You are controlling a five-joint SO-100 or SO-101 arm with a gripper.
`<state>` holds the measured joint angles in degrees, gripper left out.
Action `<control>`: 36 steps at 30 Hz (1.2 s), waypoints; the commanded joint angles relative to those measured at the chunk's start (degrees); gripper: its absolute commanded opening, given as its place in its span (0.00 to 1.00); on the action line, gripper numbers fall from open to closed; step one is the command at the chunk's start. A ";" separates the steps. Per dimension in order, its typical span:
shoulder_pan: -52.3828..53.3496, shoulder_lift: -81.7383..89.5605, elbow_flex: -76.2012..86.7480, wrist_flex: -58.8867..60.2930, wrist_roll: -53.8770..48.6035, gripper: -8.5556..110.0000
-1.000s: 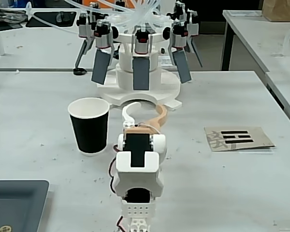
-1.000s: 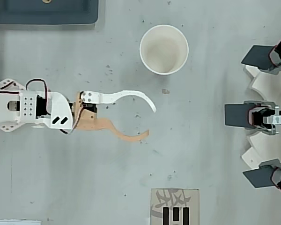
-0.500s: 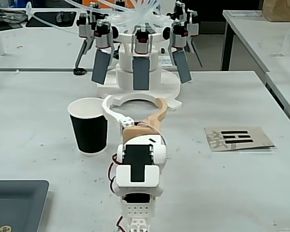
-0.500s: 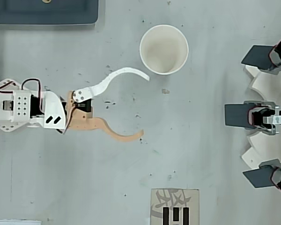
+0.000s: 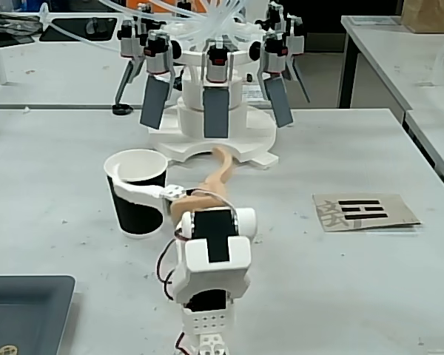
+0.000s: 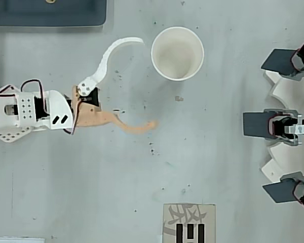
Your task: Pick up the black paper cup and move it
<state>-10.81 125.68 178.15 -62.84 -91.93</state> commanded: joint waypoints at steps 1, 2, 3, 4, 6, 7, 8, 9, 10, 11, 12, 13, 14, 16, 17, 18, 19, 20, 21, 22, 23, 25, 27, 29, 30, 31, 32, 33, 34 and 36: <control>-2.29 -2.55 0.88 -3.25 -0.53 0.47; -2.81 -3.52 0.88 -4.04 -0.53 0.47; -3.16 -4.39 0.88 -4.66 -0.53 0.47; -3.52 -5.19 0.88 -5.36 -0.53 0.46; -4.13 -6.42 0.70 -6.15 -0.44 0.46; -4.39 -6.94 0.44 -6.24 -0.18 0.46; -4.57 -7.56 0.26 -6.24 0.00 0.46; -4.66 -8.17 0.00 -6.24 0.00 0.45; -4.66 -8.79 -0.44 -6.42 -0.18 0.45; -4.66 -9.84 -1.14 -6.94 -0.44 0.45; -4.66 -10.90 -2.02 -7.47 -0.44 0.45; -4.66 -12.13 -3.08 -8.00 -0.44 0.45; -4.66 -13.36 -4.39 -8.26 -0.44 0.45; -4.66 -16.26 -6.77 -9.05 -0.44 0.45; -4.66 -17.67 -8.09 -9.32 -0.44 0.44; -4.66 -19.16 -9.40 -9.67 -0.44 0.44; -4.66 -20.57 -10.63 -10.11 -0.44 0.44; -4.66 -21.71 -11.78 -10.28 -0.44 0.44; -4.75 -22.94 -12.92 -10.46 -0.18 0.44; -4.83 -24.26 -14.06 -10.72 0.18 0.44; -4.83 -25.49 -15.21 -10.81 0.35 0.44; -4.92 -27.69 -17.23 -10.99 0.44 0.44; -5.45 -29.18 -18.90 -11.16 0.62 0.44; -6.06 -30.50 -20.39 -11.34 0.97 0.44; -6.42 -31.20 -21.09 -11.34 0.97 0.44; -6.59 -31.90 -21.80 -11.34 0.97 0.44; -6.77 -32.61 -22.41 -11.34 1.14 0.44; -6.94 -33.31 -23.03 -11.34 1.23 0.44; -7.03 -34.01 -23.64 -11.34 1.23 0.44; -7.12 -35.42 -25.31 -11.34 1.41 0.44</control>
<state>-17.49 90.35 157.06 -72.86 -90.97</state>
